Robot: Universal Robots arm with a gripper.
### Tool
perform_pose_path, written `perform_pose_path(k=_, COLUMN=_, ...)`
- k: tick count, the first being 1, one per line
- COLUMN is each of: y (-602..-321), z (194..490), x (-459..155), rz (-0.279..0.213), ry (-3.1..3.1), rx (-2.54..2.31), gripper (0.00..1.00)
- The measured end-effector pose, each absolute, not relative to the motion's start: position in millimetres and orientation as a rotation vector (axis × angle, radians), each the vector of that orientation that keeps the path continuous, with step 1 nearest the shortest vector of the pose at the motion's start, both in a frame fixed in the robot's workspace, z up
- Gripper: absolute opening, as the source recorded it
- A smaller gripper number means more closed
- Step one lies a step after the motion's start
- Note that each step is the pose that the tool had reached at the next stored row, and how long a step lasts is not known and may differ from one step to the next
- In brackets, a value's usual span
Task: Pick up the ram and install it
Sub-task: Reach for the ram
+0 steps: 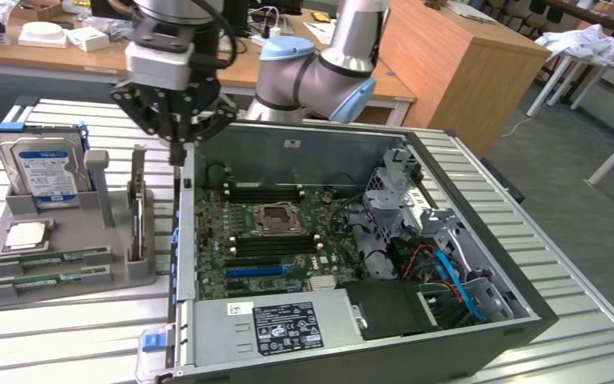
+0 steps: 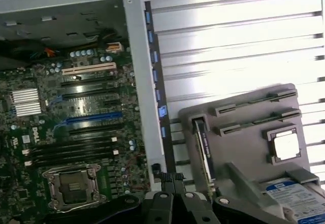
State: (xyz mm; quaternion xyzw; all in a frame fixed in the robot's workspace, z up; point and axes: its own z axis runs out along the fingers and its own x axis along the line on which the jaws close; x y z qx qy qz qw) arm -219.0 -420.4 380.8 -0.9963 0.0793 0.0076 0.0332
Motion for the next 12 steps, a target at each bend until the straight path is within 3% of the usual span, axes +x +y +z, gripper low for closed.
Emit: perform_pose_path(k=12, y=-420.3, z=380.7, x=-273.8, rz=0.023, ry=0.244, rx=-3.065, gripper=0.1)
